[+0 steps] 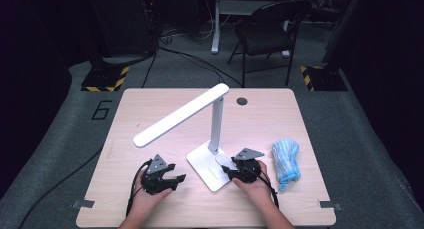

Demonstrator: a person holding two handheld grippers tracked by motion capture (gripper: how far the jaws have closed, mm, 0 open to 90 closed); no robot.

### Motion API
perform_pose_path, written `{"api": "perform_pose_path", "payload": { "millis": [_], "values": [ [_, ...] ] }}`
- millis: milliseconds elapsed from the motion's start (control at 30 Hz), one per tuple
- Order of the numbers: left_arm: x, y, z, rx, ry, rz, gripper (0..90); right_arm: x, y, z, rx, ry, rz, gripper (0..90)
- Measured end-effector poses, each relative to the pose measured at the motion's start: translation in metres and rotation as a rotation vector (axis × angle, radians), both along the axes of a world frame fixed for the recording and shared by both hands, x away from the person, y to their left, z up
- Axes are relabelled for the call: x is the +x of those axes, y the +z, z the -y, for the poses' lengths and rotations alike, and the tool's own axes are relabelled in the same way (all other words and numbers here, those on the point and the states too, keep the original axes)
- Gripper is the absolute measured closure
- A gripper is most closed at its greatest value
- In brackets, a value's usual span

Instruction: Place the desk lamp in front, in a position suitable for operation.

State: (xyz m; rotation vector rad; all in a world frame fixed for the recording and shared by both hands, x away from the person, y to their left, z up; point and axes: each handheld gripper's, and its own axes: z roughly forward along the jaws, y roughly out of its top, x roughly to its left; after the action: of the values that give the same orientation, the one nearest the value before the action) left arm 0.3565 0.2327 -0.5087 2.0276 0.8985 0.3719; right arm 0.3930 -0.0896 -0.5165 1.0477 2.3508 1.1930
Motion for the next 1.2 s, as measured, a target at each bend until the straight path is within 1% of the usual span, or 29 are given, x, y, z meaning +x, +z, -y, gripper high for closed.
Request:
{"api": "perform_pose_path", "payload": {
  "millis": [33,67,133,167,200,300,367,400,433,467,500,533,567,633,667,733,767,800,833,867,900,933,967,1000,1067,1100,1133,1167,1200],
  "values": [
    [0.000,0.000,0.000,-0.005,0.003,-0.003,37.8,-0.001,0.000,-0.001,-0.002,0.003,-0.002,46.2],
    [0.000,0.000,0.000,-0.004,-0.001,-0.011,37.8,-0.001,0.000,-0.002,-0.003,0.017,0.007,46.2],
    [0.001,0.000,0.000,0.001,-0.006,-0.010,37.8,-0.004,0.000,-0.004,-0.001,0.029,-0.002,46.2],
    [0.001,0.000,0.001,-0.004,0.003,0.000,37.8,-0.005,0.000,-0.005,-0.002,0.033,-0.004,46.2],
    [0.001,0.000,0.000,0.000,-0.007,-0.012,37.8,-0.007,0.000,-0.007,0.002,0.031,-0.008,46.2],
    [0.002,0.000,0.000,0.003,-0.009,-0.015,37.7,-0.011,0.000,-0.011,0.001,0.058,-0.013,46.2],
    [0.003,-0.001,0.001,0.002,-0.008,-0.021,37.5,-0.013,0.000,-0.014,-0.001,0.067,-0.007,46.2],
    [0.004,-0.001,0.001,0.001,-0.008,-0.021,37.5,-0.014,0.000,-0.015,-0.002,0.082,0.001,46.2],
    [0.005,-0.001,0.001,0.009,-0.012,-0.021,37.5,-0.015,0.000,-0.017,-0.001,0.084,0.000,46.1],
    [0.005,-0.001,0.002,0.006,-0.012,-0.027,37.5,-0.017,0.000,-0.019,0.000,0.088,-0.007,46.2],
    [0.006,-0.001,0.002,0.009,-0.016,-0.026,37.3,-0.018,0.000,-0.021,-0.002,0.106,-0.003,46.2],
    [0.006,-0.002,0.003,-0.001,-0.007,-0.023,37.2,-0.020,0.000,-0.023,0.002,0.105,-0.008,46.2],
    [0.006,-0.002,0.002,0.007,-0.014,-0.027,37.2,-0.021,0.000,-0.025,-0.001,0.123,0.001,46.2],
    [0.007,-0.003,0.003,0.000,-0.009,-0.036,37.0,-0.022,-0.001,-0.028,0.004,0.135,0.003,46.1],
    [0.007,-0.003,0.003,0.008,-0.011,-0.033,36.5,-0.023,-0.001,-0.028,0.006,0.144,0.006,46.1],
    [0.009,-0.005,0.002,0.007,-0.010,-0.038,35.6,-0.023,-0.002,-0.028,0.006,0.147,0.015,46.1],
    [0.010,-0.006,0.002,0.011,-0.010,-0.033,35.1,-0.024,-0.003,-0.027,0.019,0.138,0.007,46.1],
    [0.011,-0.007,0.002,0.000,-0.001,-0.040,35.1,-0.024,-0.003,-0.027,0.020,0.139,0.008,46.0],
    [0.011,-0.008,0.002,0.003,-0.001,-0.040,35.0,-0.023,-0.003,-0.026,0.021,0.147,0.022,46.0],
    [0.012,-0.008,0.001,0.004,-0.008,-0.053,35.0,-0.024,-0.003,-0.026,0.022,0.146,0.020,46.1],
    [0.013,-0.009,0.002,0.005,-0.005,-0.042,34.7,-0.025,-0.003,-0.025,0.017,0.141,0.018,46.2],
    [0.014,-0.009,0.001,0.007,-0.010,-0.055,34.7,-0.024,-0.003,-0.024,0.013,0.139,0.026,46.3],
    [0.014,-0.010,0.002,0.005,-0.009,-0.055,34.7,-0.024,-0.003,-0.023,0.010,0.136,0.030,46.3],
    [0.015,-0.011,0.003,-0.001,-0.010,-0.054,34.7,-0.024,-0.003,-0.021,0.014,0.118,0.019,46.3],
    [0.015,-0.010,0.004,0.010,-0.029,-0.068,34.7,-0.022,-0.003,-0.017,0.016,0.100,0.023,45.8],
    [0.014,-0.012,0.007,-0.005,-0.023,-0.061,34.7,-0.021,-0.002,-0.015,0.011,0.085,0.018,45.4],
    [0.014,-0.011,0.008,0.002,-0.032,-0.064,34.7,-0.019,-0.003,-0.012,0.011,0.078,0.029,44.7],
    [0.013,-0.011,0.010,-0.001,-0.038,-0.067,34.7,-0.018,-0.003,-0.010,0.014,0.059,0.020,44.0],
    [0.013,-0.011,0.012,-0.004,-0.043,-0.065,34.7,-0.016,-0.003,-0.008,0.015,0.053,0.029,43.2]
  ]
}}
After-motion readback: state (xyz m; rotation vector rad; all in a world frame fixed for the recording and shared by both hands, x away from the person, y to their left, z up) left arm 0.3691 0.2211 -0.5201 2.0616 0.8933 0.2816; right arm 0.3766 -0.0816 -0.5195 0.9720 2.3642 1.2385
